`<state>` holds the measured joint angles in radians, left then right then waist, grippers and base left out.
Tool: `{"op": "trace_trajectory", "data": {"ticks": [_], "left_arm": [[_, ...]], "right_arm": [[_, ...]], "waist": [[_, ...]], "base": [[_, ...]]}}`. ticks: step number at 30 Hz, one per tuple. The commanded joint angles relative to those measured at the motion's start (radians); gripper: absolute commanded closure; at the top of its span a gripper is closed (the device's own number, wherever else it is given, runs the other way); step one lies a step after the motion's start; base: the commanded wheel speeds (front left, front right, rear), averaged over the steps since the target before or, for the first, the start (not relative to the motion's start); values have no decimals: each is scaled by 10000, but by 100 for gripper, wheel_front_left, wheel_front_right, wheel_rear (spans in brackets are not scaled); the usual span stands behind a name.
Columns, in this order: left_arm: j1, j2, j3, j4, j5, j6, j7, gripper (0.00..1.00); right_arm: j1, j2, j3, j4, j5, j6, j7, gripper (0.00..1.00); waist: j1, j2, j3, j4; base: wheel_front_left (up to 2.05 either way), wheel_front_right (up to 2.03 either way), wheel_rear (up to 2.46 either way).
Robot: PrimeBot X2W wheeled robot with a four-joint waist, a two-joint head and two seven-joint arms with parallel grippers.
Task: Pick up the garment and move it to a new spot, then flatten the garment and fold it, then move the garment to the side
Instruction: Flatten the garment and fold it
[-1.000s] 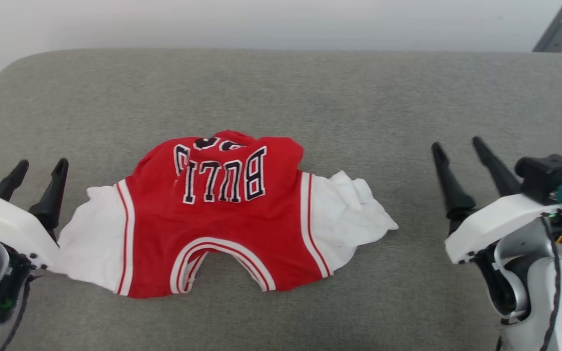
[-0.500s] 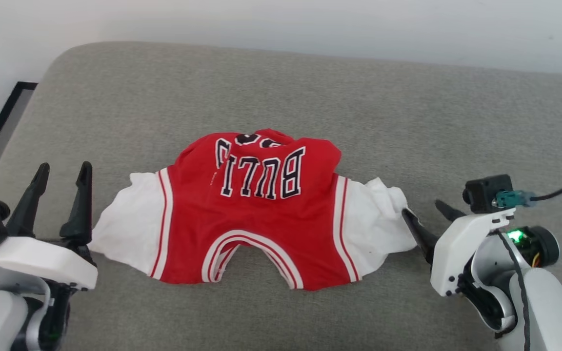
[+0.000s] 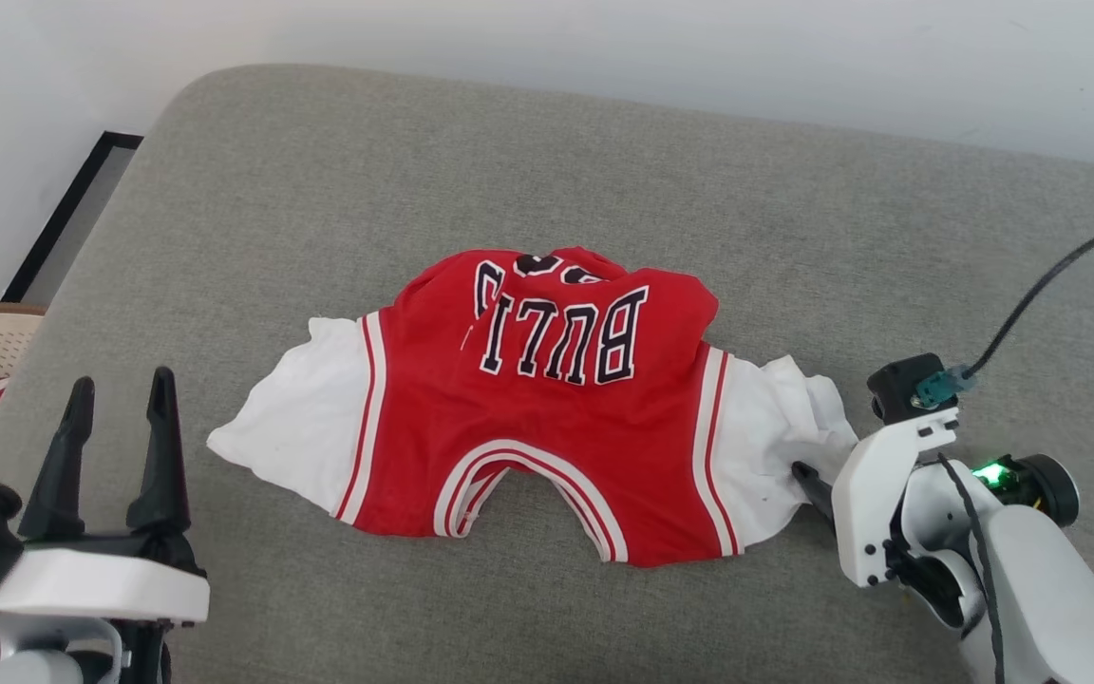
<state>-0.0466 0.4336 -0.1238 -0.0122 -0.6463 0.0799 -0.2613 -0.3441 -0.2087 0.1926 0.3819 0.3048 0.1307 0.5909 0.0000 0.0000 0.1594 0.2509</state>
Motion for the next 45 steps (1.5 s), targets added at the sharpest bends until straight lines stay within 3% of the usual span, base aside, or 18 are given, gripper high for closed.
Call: {"op": "trace_trajectory", "data": {"ticks": [1,7,8,9,10,16,23,32,38,44,45], "left_arm": [[141,-67,100,-3,159,-72,-48,0],[374,-869,824,200,748,-735,-49,0],[385,-981,923,233,817,-829,-49,0],[395,-1089,1018,255,866,-929,-49,0],[429,-1179,1109,280,952,-1025,-49,0],[714,-1603,1654,315,1375,-1434,-49,0],[1126,-1868,2208,162,1596,-1716,-49,0],[1324,-2053,2459,154,1743,-1940,-50,0],[1246,-2077,2431,242,1771,-2006,-50,0],[1014,-1909,2139,491,1585,-2052,-50,0],[960,-1854,2062,533,1557,-2063,-49,0]], "right_arm": [[-131,3,40,155,-80,1,23,0],[-534,29,793,1745,77,1,279,0],[-596,3,959,2017,123,1,395,4],[-647,-11,1117,2241,172,2,461,76],[-720,-24,1238,2382,260,2,424,100],[-1107,-423,1669,2314,904,1,498,100],[-856,-1395,1609,801,1614,-1,1087,100],[370,-2449,45,-1305,1598,-2,2389,100],[1148,-2484,-973,-2011,1322,-1,3067,100],[1389,-1799,-1472,-1820,1048,-1,2826,100],[1307,-1722,-1501,-1700,917,-1,2730,78]], "waist": [[0,0,6,24],[0,0,-2,141],[0,0,-13,145],[0,0,-29,148],[0,0,-49,144],[0,0,-243,-5],[0,0,-421,-365],[0,0,-511,-763],[0,0,-465,-868],[0,0,-312,-1006],[0,0,-297,-1030]], "base": [[0,0,0],[0,0,0],[0,0,0],[0,0,0],[0,0,0],[0,0,0],[0,0,0],[0,0,0],[0,0,0],[0,0,0],[0,0,0]]}}
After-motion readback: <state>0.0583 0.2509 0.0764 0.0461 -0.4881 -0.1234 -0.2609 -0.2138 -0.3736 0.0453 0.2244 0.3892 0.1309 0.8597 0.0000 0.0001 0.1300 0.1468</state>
